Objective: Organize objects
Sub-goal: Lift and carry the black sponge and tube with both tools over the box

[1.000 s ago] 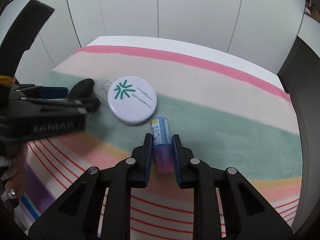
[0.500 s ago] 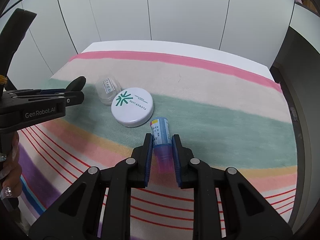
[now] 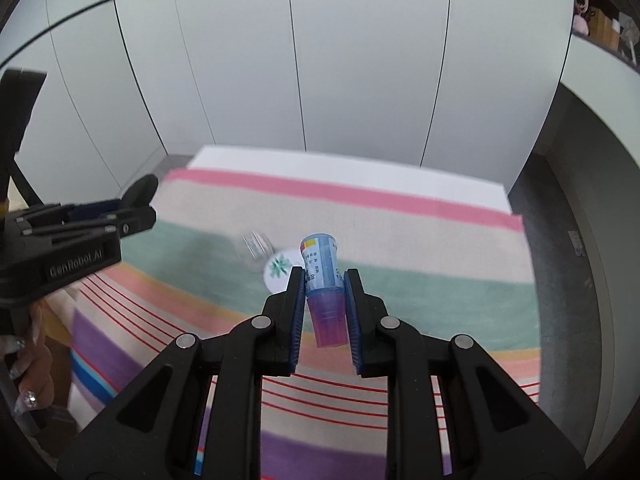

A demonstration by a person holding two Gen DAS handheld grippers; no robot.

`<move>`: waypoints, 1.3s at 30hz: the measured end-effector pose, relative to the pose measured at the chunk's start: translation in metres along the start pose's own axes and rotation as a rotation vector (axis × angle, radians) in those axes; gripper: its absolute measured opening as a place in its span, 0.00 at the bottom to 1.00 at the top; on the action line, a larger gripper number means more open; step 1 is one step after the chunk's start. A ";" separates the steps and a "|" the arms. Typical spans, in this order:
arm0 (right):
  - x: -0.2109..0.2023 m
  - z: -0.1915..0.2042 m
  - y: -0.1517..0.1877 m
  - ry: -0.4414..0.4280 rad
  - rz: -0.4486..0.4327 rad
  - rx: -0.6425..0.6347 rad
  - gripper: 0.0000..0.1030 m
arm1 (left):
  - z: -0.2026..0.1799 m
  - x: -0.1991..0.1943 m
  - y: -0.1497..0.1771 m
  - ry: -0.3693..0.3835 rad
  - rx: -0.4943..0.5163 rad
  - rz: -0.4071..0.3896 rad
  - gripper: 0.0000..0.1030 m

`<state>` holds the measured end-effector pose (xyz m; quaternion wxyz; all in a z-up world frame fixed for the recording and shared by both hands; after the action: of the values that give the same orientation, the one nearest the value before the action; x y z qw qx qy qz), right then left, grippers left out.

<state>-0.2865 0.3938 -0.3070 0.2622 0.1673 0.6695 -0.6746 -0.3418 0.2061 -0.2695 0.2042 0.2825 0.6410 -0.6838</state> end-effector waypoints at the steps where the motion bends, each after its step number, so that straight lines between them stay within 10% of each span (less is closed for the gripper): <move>1: -0.009 0.001 -0.008 0.001 -0.013 0.001 0.20 | 0.001 -0.007 -0.005 0.002 0.000 -0.009 0.40; 19: -0.143 0.034 -0.086 0.004 -0.148 -0.002 0.20 | 0.025 -0.157 -0.066 -0.004 -0.018 -0.185 0.40; 39: -0.218 0.026 -0.020 0.061 0.011 0.057 0.20 | 0.076 -0.229 0.033 -0.011 -0.086 -0.036 0.40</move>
<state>-0.1191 0.3958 -0.1633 0.2404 0.1987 0.6567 -0.6866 -0.1565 0.1090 -0.1445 0.2075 0.2581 0.6737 -0.6606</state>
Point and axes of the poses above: each gripper's, at about its wrist camera, not at the fingertips, and x roughly the way its jaws point, z to its left, y to its underside, the point moved 3 cm from there along x, roughly the way its jaws point, and after that the axes turned 15 degrees about -z, right-handed, at the moved point
